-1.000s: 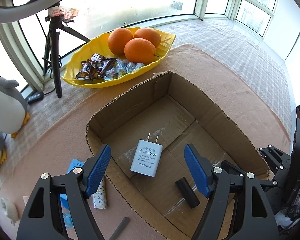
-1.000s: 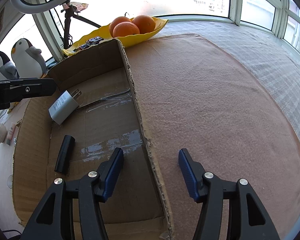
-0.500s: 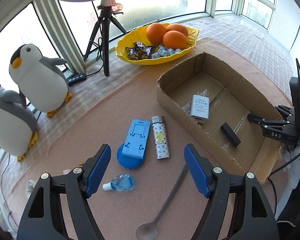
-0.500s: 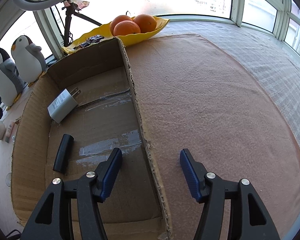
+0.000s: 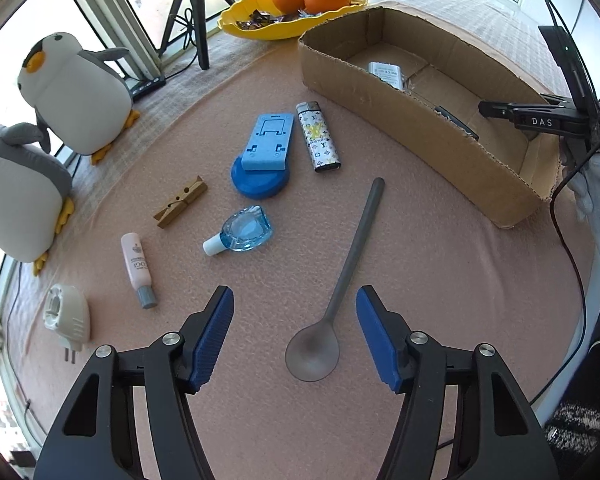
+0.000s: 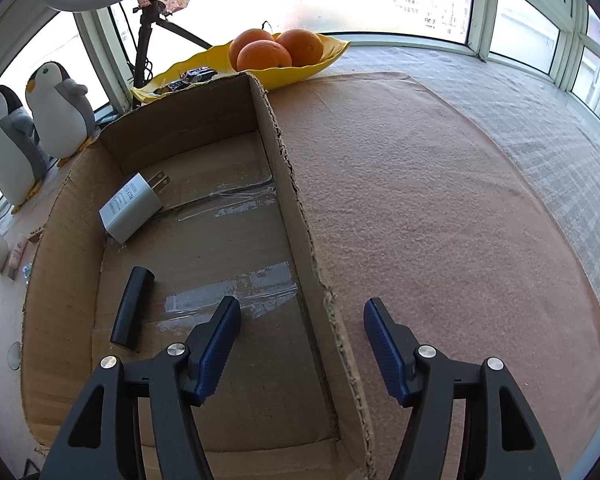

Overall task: Organize rigid objects
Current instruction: 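Move the left gripper to the metal spoon handle and grasp it, then carry the metal spoon with the left gripper into the box and release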

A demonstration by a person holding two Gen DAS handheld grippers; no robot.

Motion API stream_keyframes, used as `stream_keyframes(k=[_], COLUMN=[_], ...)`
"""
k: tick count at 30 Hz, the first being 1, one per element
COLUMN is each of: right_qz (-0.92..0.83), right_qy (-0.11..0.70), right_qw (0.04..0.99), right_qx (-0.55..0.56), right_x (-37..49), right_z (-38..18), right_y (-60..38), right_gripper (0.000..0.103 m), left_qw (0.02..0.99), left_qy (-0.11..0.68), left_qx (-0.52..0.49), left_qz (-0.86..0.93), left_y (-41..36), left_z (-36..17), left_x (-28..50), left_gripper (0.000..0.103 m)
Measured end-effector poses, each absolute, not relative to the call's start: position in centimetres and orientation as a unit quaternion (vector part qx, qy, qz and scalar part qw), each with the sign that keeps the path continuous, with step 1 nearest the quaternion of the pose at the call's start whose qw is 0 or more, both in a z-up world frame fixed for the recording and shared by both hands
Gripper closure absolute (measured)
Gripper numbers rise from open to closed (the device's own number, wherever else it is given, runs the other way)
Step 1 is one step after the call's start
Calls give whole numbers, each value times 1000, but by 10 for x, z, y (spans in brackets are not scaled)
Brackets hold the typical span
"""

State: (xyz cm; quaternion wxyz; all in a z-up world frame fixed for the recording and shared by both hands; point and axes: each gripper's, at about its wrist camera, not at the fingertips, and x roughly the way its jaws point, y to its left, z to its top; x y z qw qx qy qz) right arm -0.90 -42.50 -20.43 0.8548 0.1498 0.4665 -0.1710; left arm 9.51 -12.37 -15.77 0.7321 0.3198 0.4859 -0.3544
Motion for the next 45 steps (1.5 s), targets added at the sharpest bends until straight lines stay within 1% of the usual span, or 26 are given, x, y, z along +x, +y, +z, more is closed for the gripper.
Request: stream_keyframes(k=[3,6,9,12,16,20,23,25,26,28,31,35,45], right_qz=[-171,-171,-172,-172,-172,-173,-173,-173,-174,-174,-174,-174,-174], right_qy=[466,466,464,465,465,465,465,465,465,465,465,465,465], right_qw=[855,855,855,854,854,853,852,852,852,852,852,852,852], right_qx=[151,152,155,157,160,165,166,166,167,168,168,168,168], right_x=[-10,-11,-12,-12,-13,-13,-13,-13,-13,-13,-13,-13,-13], right_z=[-204,-204,-204,-204,-204,-204,-204,-204,-205,-205,-205,-205,-205], right_y=[-425,-425,-425,-425,-425,-425,-424,-425,-425,-425,-426,-426,-426], right_gripper=[42,42,42,42,42,42,42,42,42,42,42,42,42], left_qw=[718,708,699,690,678,673,668,665,664,661,662,670,689], left_qy=[497,503,515,520,529,536,540,543,545,552,557,567,580], left_qx=[330,337,330,339,352,347,344,341,339,331,323,296,216], left_qz=[-358,-363,-371,-372,-370,-374,-380,-384,-384,-386,-384,-377,-378], left_y=[-127,-131,-134,-138,-141,-142,-142,-144,-145,-147,-150,-147,-131], left_z=[-169,-175,-180,-186,-197,-200,-200,-200,-201,-201,-200,-199,-186], left_x=[93,92,93,92,92,95,95,95,95,97,95,94,86], left_gripper=[47,48,55,56,62,63,70,77,78,86,92,96,97])
